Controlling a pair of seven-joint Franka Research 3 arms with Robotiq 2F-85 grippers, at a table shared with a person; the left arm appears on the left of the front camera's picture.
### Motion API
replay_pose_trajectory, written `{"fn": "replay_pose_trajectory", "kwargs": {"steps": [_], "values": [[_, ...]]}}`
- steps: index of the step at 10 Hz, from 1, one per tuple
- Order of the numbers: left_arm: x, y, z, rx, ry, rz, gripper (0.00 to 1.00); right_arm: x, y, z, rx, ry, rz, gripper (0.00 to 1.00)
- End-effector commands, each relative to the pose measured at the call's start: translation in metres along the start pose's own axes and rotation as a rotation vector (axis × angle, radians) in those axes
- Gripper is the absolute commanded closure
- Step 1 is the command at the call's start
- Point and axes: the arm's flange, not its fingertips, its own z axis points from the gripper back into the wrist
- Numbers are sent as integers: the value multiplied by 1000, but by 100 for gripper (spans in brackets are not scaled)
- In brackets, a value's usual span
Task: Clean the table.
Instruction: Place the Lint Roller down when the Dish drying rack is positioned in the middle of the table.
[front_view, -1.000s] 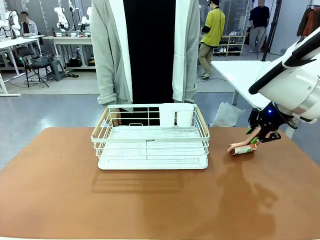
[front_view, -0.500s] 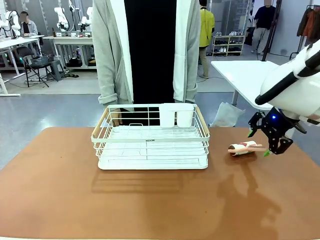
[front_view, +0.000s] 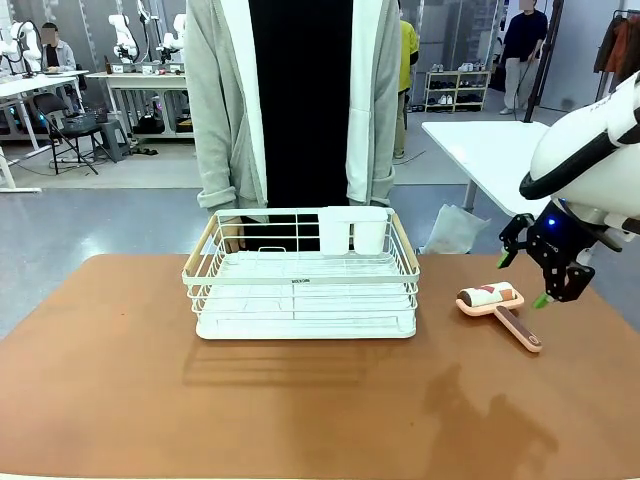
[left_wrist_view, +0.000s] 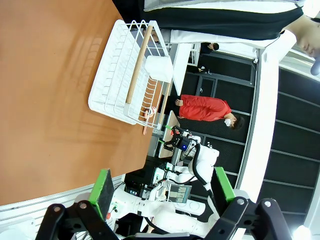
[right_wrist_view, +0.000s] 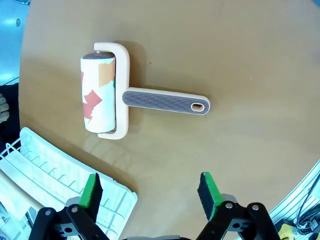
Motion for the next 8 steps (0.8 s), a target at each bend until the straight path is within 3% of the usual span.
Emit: {"fn": "replay_pose_trajectory", "kwargs": {"steps": [1, 8], "values": [[-1, -1, 3, -22, 0, -9, 0, -1, -1, -4, -4, 1, 9, 0], [-1, -1, 3, -22, 0, -9, 0, -1, -1, -4, -4, 1, 9, 0]]}}
